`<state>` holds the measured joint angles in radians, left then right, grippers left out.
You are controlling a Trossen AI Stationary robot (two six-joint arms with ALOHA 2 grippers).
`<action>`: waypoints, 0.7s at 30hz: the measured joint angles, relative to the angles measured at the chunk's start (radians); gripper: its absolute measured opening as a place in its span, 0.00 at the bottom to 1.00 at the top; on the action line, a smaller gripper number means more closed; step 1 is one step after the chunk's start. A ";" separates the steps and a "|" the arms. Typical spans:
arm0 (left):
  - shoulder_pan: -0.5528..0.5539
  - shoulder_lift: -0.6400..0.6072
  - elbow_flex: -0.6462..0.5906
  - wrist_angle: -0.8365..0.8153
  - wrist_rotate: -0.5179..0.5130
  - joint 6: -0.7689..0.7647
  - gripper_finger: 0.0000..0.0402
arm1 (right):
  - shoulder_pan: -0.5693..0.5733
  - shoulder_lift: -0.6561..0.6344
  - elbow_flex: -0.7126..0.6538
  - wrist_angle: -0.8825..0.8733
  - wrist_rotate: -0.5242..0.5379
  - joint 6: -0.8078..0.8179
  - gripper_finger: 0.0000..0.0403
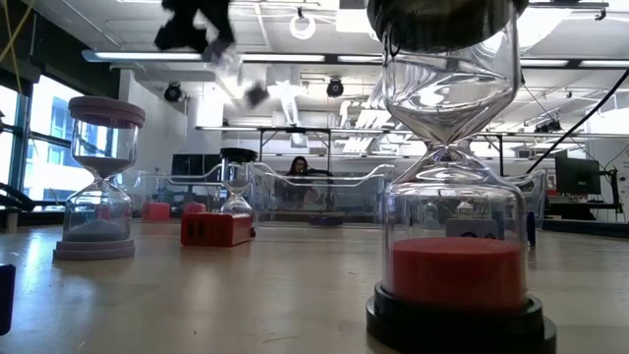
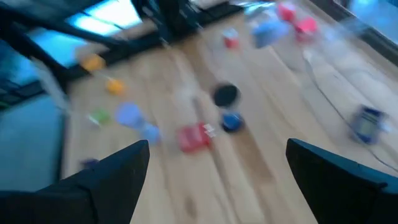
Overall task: Pick & Place Office items
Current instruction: Put the top light purple hourglass into the right transparent bin
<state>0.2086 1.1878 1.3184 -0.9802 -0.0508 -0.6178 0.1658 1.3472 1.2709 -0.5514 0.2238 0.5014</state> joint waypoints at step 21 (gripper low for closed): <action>-0.245 -0.139 0.003 0.700 -0.064 0.269 0.49 | -0.091 -0.010 0.000 0.603 -0.230 -0.078 0.91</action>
<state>-0.0360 1.0484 1.3216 -0.2806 -0.1143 -0.3488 0.0746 1.3373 1.2709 0.0513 -0.0065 0.4237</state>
